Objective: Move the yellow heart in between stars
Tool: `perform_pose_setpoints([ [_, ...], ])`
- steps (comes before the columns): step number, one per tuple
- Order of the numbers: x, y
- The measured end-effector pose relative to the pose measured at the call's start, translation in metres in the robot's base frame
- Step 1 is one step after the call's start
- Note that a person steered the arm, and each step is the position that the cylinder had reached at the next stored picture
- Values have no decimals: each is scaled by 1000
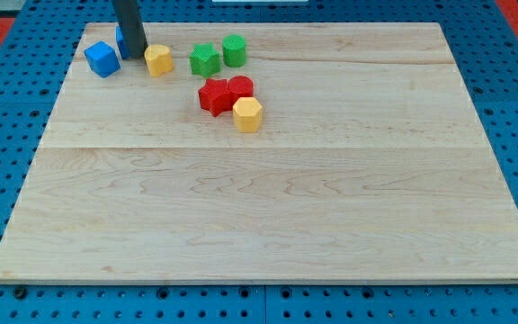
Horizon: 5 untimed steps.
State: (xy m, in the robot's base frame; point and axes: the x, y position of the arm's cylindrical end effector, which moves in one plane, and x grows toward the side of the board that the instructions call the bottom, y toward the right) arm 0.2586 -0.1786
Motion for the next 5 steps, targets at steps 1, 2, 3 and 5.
perform_pose_setpoints([
  [1,14,13],
  [2,40,33],
  [3,43,68],
  [5,70,72],
])
